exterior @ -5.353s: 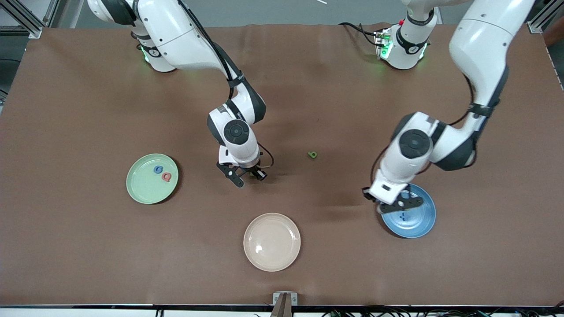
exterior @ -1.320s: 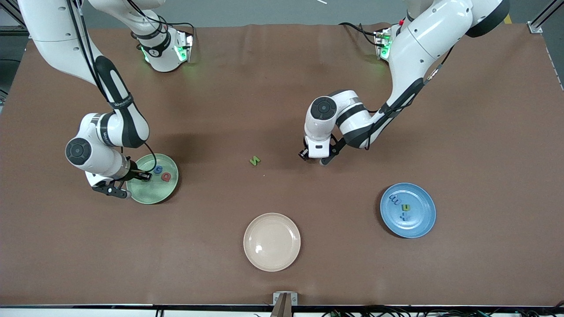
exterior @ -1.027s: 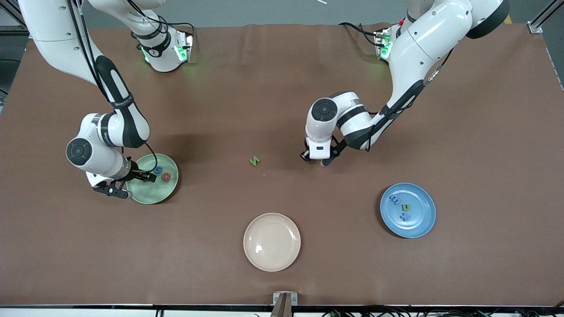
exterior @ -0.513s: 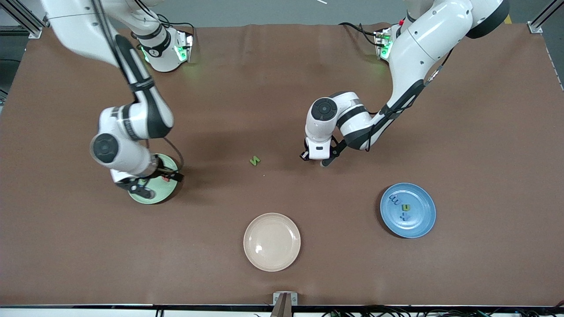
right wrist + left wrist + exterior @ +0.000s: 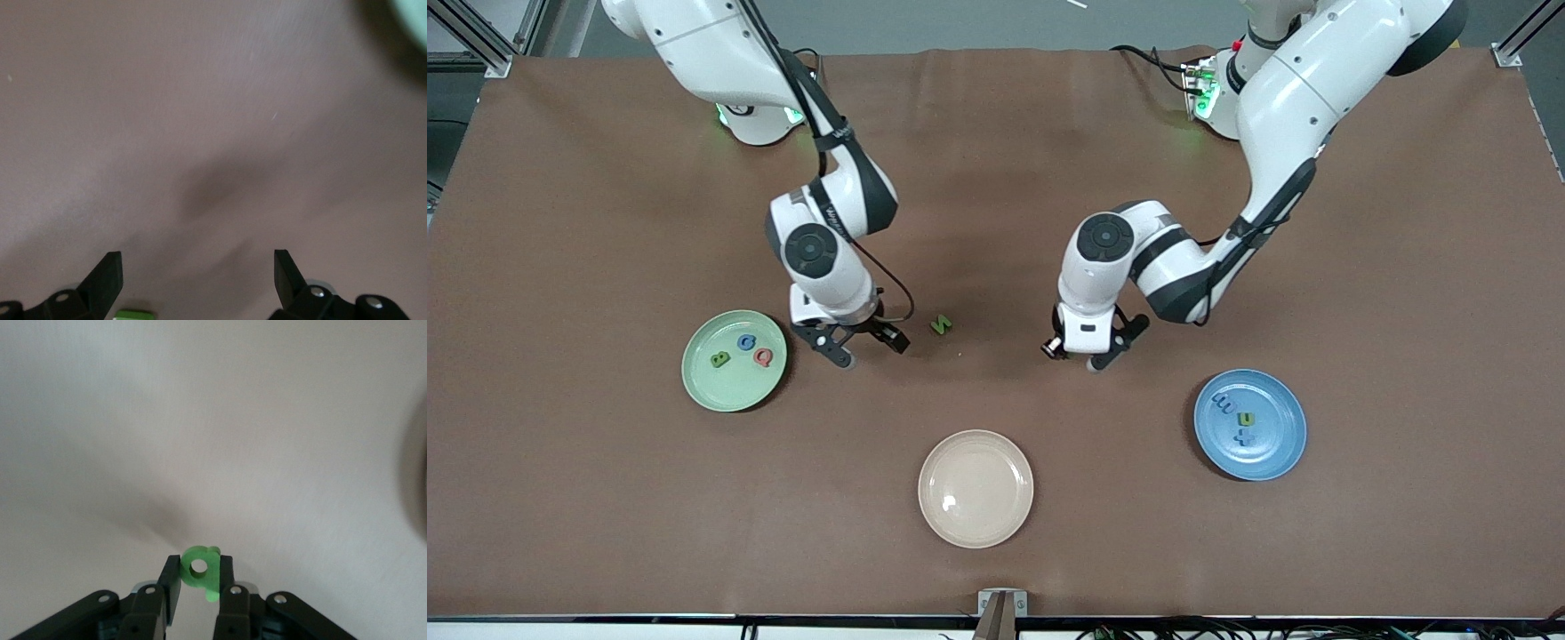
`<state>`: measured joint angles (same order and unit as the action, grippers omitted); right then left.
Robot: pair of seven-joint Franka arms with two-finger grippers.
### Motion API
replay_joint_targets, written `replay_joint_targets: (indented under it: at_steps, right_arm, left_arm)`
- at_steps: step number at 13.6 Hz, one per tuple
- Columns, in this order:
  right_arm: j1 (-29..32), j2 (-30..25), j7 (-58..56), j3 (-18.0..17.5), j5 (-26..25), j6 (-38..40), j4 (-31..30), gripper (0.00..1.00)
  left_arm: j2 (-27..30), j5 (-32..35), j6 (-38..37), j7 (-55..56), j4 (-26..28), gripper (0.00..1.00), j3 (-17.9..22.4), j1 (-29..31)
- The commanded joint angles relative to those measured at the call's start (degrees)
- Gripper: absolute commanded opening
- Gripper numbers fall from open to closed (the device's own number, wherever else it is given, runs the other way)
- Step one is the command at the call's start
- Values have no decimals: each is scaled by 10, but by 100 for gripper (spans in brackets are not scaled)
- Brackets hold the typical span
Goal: Sort upper and lower case letters into plates
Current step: 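Carry the N with the right gripper while the left gripper drops a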
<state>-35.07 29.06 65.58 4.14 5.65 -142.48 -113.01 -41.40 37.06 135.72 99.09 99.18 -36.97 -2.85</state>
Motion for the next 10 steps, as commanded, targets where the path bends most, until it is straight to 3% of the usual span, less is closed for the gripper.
replay_joint_targets:
  at_steps: [1, 6, 10]
  right_arm:
    - [-36, 49, 74, 6, 3, -7, 45, 100]
    - [-80, 58, 118, 6, 3, -14, 58, 100]
    - [-89, 68, 118, 6, -1, -18, 59, 85]
  left_arm:
    - [18, 12, -40, -78, -19, 0, -1, 33]
    - [47, 12, -74, -250, -16, 1, -4, 117]
    - [39, 6, -73, -398, -27, 1, -4, 191]
